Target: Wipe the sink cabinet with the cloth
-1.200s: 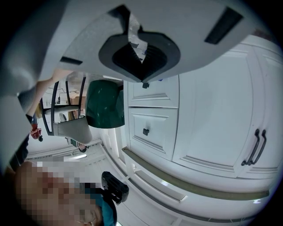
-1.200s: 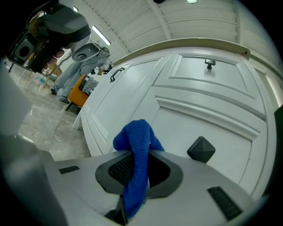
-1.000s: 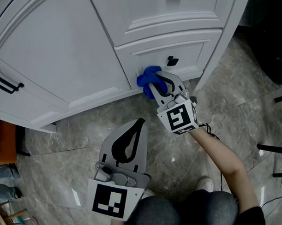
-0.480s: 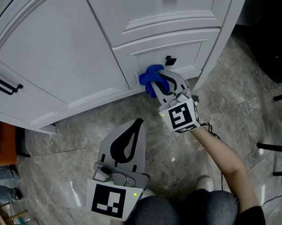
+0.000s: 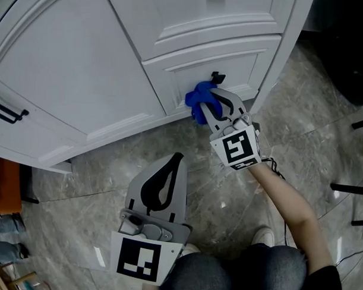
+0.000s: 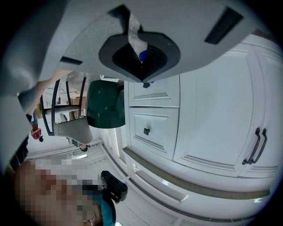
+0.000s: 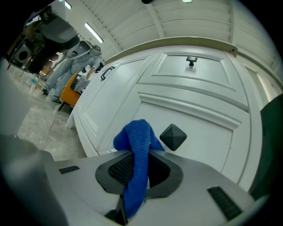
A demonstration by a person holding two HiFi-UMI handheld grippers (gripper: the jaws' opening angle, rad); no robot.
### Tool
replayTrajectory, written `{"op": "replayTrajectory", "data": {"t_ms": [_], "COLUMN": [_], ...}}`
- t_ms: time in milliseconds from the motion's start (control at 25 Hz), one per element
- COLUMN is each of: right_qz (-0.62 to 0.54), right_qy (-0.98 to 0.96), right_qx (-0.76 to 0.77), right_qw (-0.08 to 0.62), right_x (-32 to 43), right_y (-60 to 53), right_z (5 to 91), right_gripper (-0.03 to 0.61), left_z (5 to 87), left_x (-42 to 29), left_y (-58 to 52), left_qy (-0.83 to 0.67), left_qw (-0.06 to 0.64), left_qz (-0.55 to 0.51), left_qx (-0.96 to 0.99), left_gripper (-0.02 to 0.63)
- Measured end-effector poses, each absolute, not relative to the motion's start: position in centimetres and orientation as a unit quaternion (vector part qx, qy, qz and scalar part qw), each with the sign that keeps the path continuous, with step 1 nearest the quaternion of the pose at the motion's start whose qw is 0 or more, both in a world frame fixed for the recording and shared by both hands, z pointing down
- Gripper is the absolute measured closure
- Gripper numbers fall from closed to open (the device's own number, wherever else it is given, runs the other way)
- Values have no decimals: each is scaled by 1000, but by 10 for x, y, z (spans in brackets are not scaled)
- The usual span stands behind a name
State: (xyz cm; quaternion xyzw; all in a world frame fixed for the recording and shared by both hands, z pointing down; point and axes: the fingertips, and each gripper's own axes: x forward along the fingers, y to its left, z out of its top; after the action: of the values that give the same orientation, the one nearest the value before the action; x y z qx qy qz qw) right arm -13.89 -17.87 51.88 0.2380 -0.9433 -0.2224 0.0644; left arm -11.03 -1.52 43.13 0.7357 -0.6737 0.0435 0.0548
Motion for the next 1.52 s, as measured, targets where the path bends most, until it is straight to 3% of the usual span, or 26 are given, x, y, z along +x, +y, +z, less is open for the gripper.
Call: {"op": "replayTrajectory", "data": {"t_ms": [1520], "right_qz": [-164], "right_qy": [-914], "right_qx": [365], "right_qw": [75], "right_x": [-44], "right_y": [-251], "right_z": [525], "right_gripper": [517], "left_z": [427], "left_x": [-103], "left_y": [-16], "left_qy": [-670], "left_qw": [54], "left_qz": [42], "left_qx": [739], "left_gripper": [611]}}
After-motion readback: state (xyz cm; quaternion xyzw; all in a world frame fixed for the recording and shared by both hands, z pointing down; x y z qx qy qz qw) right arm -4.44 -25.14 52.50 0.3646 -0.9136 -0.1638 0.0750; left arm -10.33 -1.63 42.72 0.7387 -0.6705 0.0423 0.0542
